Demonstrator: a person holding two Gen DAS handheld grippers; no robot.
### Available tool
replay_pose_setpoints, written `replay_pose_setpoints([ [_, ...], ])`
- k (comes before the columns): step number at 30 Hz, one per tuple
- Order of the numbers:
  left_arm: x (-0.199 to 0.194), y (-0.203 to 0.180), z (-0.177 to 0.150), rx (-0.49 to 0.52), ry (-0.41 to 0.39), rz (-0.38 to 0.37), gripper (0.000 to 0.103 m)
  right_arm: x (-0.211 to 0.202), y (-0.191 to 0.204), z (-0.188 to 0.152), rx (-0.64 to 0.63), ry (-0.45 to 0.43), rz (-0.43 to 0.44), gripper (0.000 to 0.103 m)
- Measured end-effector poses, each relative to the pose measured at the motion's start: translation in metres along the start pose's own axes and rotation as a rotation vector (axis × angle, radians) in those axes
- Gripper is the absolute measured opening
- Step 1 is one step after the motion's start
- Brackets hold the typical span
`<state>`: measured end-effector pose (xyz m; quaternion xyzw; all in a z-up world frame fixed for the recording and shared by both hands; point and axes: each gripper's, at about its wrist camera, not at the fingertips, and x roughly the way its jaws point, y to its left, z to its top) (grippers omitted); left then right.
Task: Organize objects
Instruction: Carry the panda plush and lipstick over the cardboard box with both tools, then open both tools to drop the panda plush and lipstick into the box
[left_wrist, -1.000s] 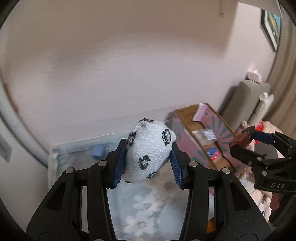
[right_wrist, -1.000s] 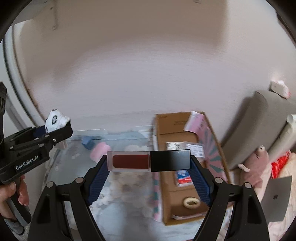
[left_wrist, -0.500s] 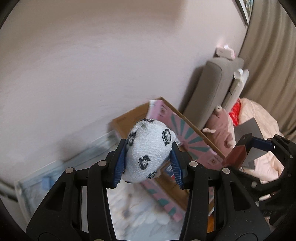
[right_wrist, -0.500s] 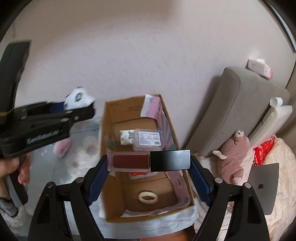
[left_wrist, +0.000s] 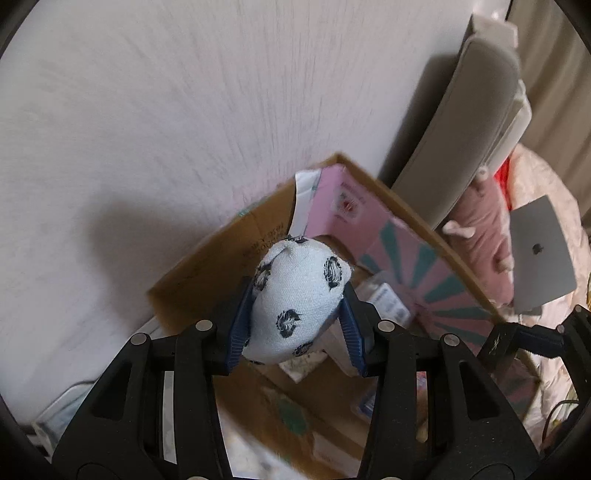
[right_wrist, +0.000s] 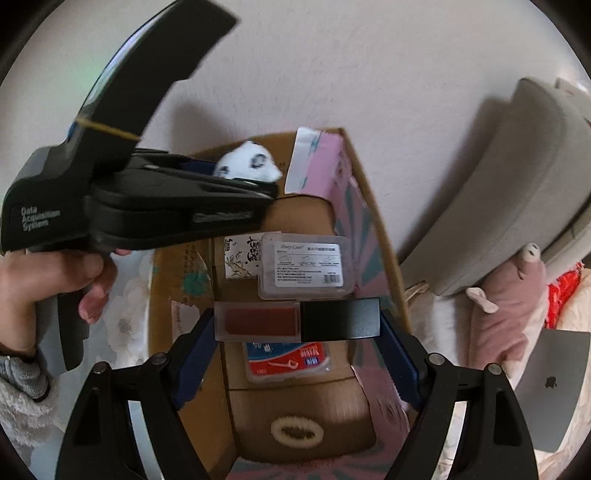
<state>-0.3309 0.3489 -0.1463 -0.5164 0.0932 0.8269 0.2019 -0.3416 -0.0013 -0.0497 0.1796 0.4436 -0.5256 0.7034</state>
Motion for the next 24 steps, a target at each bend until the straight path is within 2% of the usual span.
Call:
replay_pose_setpoints([
  [7, 0.035, 0.000, 0.002, 0.040, 0.066, -0.008, 0.041, 0.028, -0.002, -0.001, -0.018, 0.041, 0.027, 0.080],
  [11, 0.041, -0.001, 0.004, 0.060, 0.076, -0.010, 0.041, 0.030, 0.000, 0.001, -0.036, 0.043, 0.038, 0.080],
  [15, 0.039, -0.002, 0.006, 0.067, 0.065, -0.021, 0.042, 0.032, 0.002, 0.003, -0.043, 0.087, 0.078, 0.081],
  [16, 0.039, -0.003, 0.006, 0.070, 0.063, -0.022, 0.044, 0.031, 0.002, 0.003, -0.043, 0.085, 0.084, 0.084],
  [17, 0.038, -0.003, 0.006, 0.070, 0.063, -0.022, 0.047, 0.028, 0.002, 0.002, -0.046, 0.069, 0.089, 0.091],
  [18, 0.036, -0.003, 0.007, 0.071, 0.065, -0.020, 0.066, 0.025, 0.002, 0.000, -0.049, 0.049, 0.089, 0.094],
  [19, 0.036, -0.003, 0.007, 0.070, 0.064, -0.023, 0.103, 0.023, 0.002, -0.001, -0.053, 0.041, 0.090, 0.100],
  [24, 0.025, -0.001, 0.004, 0.066, 0.047, -0.033, 0.103, 0.020, -0.004, -0.007, -0.042, 0.028, 0.092, 0.101],
])
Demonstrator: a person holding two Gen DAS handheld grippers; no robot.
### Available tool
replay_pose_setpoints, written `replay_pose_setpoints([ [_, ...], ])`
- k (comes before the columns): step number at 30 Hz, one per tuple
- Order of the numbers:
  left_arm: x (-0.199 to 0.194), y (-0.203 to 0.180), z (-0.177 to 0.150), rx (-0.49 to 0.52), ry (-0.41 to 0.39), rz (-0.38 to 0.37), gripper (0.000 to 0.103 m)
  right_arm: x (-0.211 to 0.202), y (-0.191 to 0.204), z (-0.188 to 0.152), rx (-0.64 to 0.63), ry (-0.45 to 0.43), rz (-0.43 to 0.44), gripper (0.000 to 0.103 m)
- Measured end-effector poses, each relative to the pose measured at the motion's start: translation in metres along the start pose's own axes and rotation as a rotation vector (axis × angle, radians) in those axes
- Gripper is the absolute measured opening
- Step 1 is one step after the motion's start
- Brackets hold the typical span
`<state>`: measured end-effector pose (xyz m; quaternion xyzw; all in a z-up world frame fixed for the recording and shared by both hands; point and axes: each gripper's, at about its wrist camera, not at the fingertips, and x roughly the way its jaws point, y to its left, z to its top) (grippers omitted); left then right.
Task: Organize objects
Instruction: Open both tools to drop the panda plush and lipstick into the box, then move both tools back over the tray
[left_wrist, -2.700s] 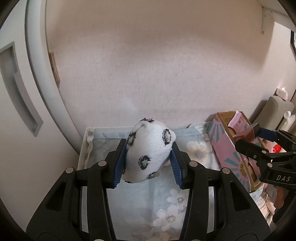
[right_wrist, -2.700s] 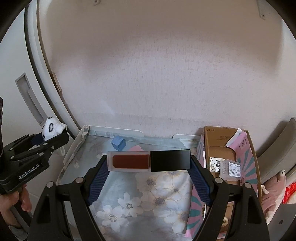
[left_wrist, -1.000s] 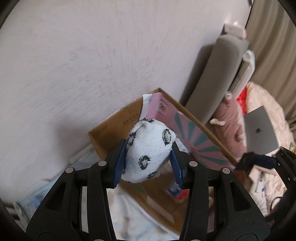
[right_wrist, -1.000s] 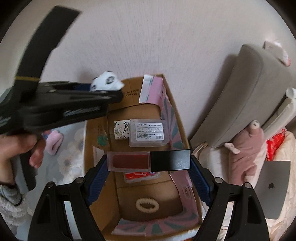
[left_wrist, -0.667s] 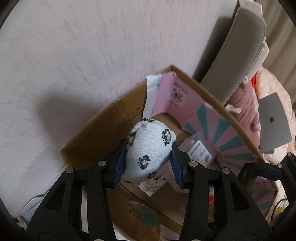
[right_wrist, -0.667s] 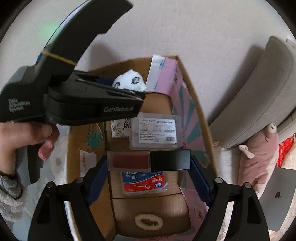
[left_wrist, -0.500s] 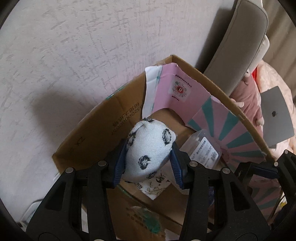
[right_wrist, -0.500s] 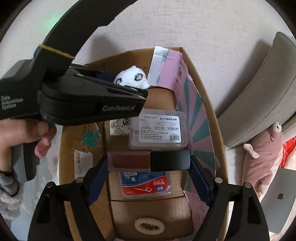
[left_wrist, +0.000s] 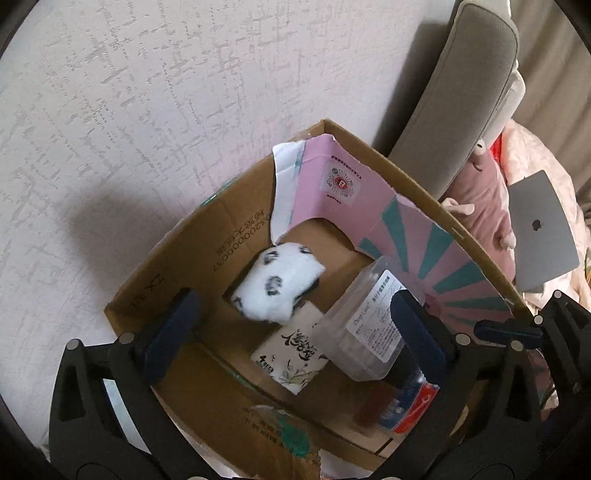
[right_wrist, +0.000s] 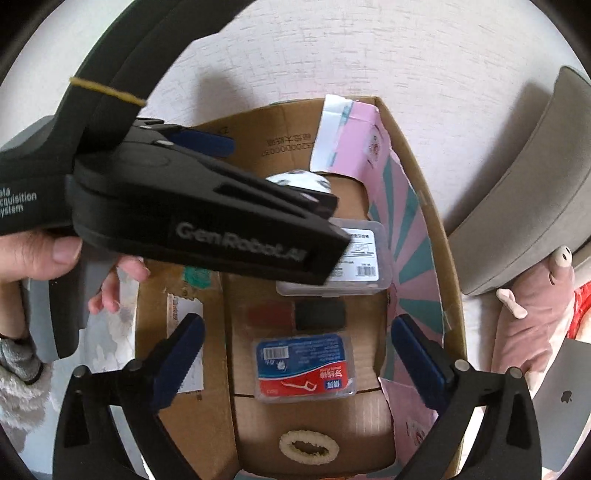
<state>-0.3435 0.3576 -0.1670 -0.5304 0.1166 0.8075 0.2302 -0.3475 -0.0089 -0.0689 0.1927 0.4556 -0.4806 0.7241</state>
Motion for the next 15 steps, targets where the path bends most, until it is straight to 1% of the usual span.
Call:
replay_pose_setpoints([
  [6, -0.013, 0.005, -0.006, -0.013, -0.009, -0.005, 0.103, -0.014, 0.004, -0.003, -0.037, -0.029, -0.038, 0.101],
  [8, -0.020, 0.005, -0.005, -0.016, -0.019, -0.004, 0.103, -0.024, 0.007, -0.004, -0.041, -0.032, -0.033, 0.101],
  [10, -0.030, 0.005, -0.011, -0.012, -0.045, 0.010, 0.103, -0.032, 0.009, -0.005, -0.038, -0.037, -0.029, 0.101],
  [14, -0.068, 0.007, -0.014, -0.018, -0.105, 0.017, 0.103, -0.060, 0.018, -0.010, -0.042, -0.073, -0.033, 0.101],
  [15, -0.082, 0.007, -0.017, -0.022, -0.123, 0.025, 0.103, -0.066, 0.021, -0.011, -0.046, -0.085, -0.036, 0.100],
])
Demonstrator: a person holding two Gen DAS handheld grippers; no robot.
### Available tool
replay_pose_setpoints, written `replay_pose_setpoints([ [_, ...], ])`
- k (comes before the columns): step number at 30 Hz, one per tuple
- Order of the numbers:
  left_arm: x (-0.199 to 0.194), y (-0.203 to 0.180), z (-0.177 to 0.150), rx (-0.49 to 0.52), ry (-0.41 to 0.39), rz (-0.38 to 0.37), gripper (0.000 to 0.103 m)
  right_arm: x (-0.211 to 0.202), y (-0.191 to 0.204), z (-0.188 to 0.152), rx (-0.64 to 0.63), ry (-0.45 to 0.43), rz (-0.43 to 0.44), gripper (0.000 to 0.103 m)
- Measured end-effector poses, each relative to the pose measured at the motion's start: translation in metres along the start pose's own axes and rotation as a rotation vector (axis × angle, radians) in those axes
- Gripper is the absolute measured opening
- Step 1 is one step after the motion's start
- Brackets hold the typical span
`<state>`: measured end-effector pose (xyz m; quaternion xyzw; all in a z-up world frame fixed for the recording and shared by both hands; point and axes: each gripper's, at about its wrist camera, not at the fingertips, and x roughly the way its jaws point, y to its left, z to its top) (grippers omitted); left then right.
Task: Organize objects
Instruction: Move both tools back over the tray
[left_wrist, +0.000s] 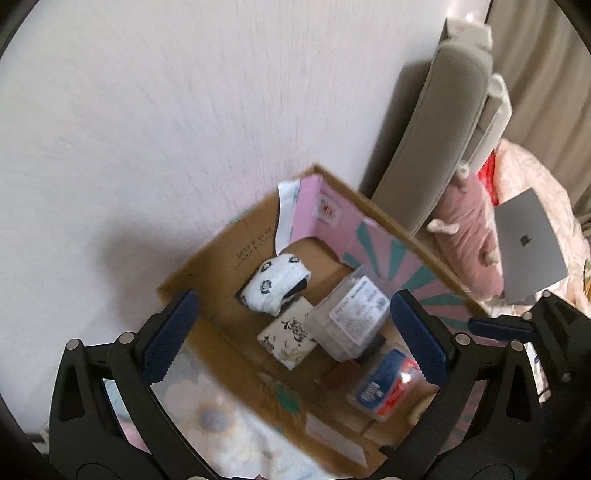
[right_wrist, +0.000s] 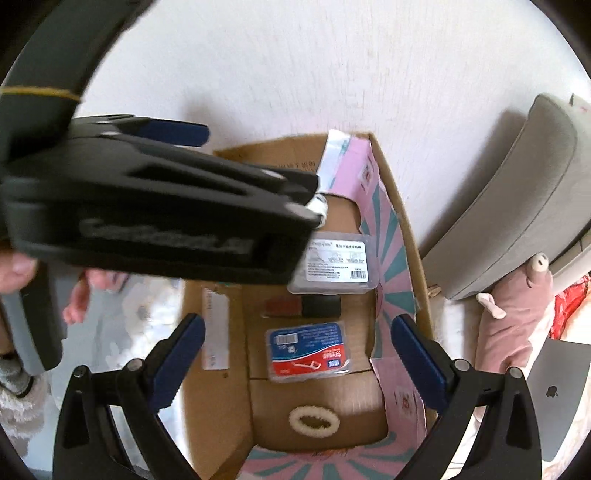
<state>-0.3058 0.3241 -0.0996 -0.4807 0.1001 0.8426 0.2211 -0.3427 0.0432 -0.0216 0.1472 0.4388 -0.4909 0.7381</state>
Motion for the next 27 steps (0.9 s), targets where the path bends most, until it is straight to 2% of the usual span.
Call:
replay_pose_setpoints([
  [3, -0.039, 0.001, -0.002, -0.011, -0.052, 0.022, 0.103, -0.025, 0.010, -0.001, -0.021, -0.047, -0.015, 0.100],
  [7, -0.094, 0.003, -0.017, -0.023, -0.131, 0.033, 0.103, -0.058, 0.033, -0.003, -0.059, -0.107, -0.103, 0.100],
  [8, -0.107, 0.005, -0.021, -0.025, -0.148, 0.042, 0.103, -0.055, 0.039, 0.007, -0.062, -0.122, -0.105, 0.100],
  [14, -0.191, 0.030, -0.057, -0.091, -0.290, 0.160, 0.103, -0.083, 0.067, 0.018, -0.067, -0.197, -0.036, 0.101],
  [24, -0.249, 0.092, -0.144, -0.331, -0.331, 0.280, 0.103, -0.096, 0.151, 0.012, -0.152, -0.340, 0.072, 0.101],
  [27, -0.265, 0.099, -0.175, -0.361, -0.338, 0.380, 0.103, -0.091, 0.167, 0.002, -0.167, -0.353, 0.114, 0.101],
])
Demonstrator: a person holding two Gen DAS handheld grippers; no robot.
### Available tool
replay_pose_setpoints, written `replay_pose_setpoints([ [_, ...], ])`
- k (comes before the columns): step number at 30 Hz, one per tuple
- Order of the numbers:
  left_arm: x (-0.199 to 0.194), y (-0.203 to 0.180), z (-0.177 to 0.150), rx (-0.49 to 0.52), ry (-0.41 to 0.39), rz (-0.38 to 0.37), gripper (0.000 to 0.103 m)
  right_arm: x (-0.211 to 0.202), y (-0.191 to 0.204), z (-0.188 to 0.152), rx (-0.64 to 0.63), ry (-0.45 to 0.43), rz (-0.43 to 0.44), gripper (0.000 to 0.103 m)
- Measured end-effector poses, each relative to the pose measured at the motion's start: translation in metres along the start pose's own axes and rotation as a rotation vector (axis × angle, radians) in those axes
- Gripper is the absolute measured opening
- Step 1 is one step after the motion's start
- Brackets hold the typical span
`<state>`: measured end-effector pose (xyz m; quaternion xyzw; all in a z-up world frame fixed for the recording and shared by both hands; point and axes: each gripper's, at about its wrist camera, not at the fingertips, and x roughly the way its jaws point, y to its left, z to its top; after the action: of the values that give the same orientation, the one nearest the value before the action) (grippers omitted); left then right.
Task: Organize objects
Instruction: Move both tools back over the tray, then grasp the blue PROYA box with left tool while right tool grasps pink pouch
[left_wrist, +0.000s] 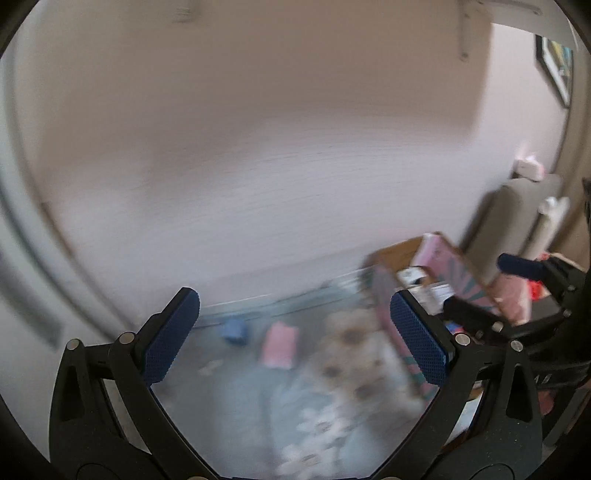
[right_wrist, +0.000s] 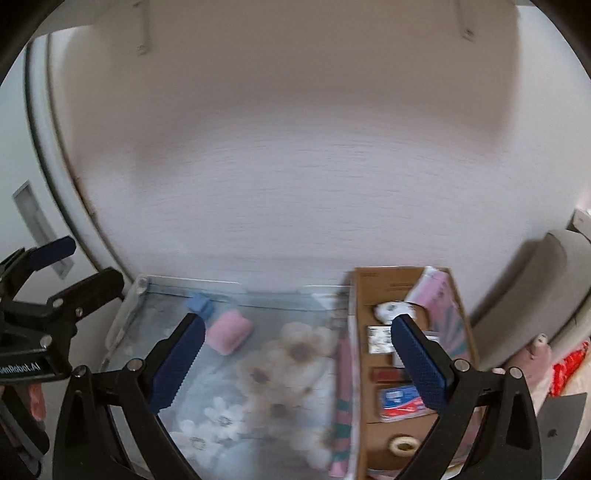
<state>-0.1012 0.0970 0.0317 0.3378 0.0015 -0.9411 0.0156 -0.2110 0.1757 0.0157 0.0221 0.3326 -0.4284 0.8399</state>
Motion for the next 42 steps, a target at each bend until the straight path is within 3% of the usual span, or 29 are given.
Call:
replay_pose_setpoints([
  [3, -0.014, 0.020, -0.018, -0.034, 0.005, 0.056, 0.103, 0.001, 0.014, -0.009, -0.019, -0.002, 0.025, 0.101],
  [9, -0.026, 0.043, -0.049, -0.095, 0.026, 0.091, 0.103, 0.000, 0.032, -0.019, -0.054, -0.008, 0.064, 0.101],
  [17, -0.021, 0.065, -0.067, -0.151, 0.057, 0.083, 0.103, 0.001, 0.040, -0.023, -0.076, -0.028, 0.097, 0.101],
  [25, 0.001, 0.082, -0.071, -0.171, 0.114, 0.053, 0.103, 0.025, 0.045, -0.028, -0.074, 0.014, 0.102, 0.101],
  [35, 0.084, 0.101, -0.071, -0.142, 0.179, -0.003, 0.102, 0.103, 0.066, -0.054, -0.058, 0.062, 0.094, 0.101],
  [42, 0.188, 0.106, -0.084, -0.070, 0.242, -0.067, 0.084, 0.185, 0.095, -0.066, -0.045, 0.087, 0.053, 0.100],
])
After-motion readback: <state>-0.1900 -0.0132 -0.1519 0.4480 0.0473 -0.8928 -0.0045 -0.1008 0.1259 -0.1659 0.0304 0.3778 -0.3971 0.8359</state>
